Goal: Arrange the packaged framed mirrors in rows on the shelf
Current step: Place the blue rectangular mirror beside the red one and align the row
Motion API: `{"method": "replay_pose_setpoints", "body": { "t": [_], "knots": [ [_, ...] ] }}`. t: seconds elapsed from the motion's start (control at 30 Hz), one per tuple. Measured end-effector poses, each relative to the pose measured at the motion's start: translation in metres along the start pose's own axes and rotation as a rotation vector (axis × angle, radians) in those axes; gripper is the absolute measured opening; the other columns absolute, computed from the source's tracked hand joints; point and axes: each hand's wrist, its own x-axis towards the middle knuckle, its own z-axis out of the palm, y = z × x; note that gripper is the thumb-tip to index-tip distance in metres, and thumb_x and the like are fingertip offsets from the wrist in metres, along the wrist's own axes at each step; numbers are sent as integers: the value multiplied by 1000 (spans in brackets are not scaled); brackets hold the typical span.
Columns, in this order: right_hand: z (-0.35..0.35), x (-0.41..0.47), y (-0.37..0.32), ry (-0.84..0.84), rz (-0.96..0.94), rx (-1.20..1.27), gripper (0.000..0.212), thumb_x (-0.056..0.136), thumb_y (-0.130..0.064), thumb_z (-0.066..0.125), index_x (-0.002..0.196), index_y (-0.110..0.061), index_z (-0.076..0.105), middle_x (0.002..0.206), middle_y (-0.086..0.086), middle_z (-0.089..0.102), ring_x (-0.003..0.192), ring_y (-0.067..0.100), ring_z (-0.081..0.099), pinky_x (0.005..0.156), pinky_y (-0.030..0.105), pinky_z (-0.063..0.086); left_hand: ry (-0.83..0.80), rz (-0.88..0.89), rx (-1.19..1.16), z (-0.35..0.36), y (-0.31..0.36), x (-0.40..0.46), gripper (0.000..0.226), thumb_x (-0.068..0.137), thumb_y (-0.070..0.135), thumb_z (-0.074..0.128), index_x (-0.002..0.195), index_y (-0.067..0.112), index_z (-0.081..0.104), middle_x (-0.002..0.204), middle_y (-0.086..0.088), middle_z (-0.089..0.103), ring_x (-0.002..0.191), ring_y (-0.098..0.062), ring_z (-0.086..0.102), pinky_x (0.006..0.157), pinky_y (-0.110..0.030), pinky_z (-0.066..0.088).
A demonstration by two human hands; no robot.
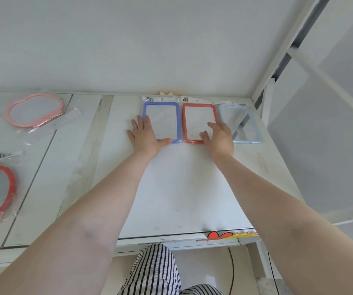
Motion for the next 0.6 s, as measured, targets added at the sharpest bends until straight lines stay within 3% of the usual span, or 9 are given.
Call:
{"method": "replay_pose_setpoints", "body": {
  "t": [0.17, 0.33, 0.6],
  "knots": [
    [-11, 11, 24, 12, 133, -223, 59, 97, -44, 40, 149, -18, 29, 160, 12, 18, 150, 30, 8, 122, 44, 6, -47, 160, 119, 7, 15, -7, 98, 80, 60, 59, 153, 21, 7, 162, -7, -4, 149, -32, -12, 116, -57, -6],
    [-9, 12, 41, -69, 110, -302, 62, 95, -51, 38, 148, -18, 31, 157, 13, 24, 147, 33, 14, 121, 47, 8, -73, 164, 175, 15, 14, -6, 74, 86, 57, 52, 147, 24, 25, 162, -6, 7, 149, -36, -4, 117, -59, -3],
    [-11, 15, 43, -74, 110, -295, 61, 93, -52, 41, 145, -20, 36, 153, 12, 31, 145, 33, 18, 121, 47, 11, -63, 160, 193, 15, 13, -3, 68, 87, 60, 49, 143, 24, 33, 162, -6, 10, 149, -36, -2, 117, -58, -4]
  ]
}}
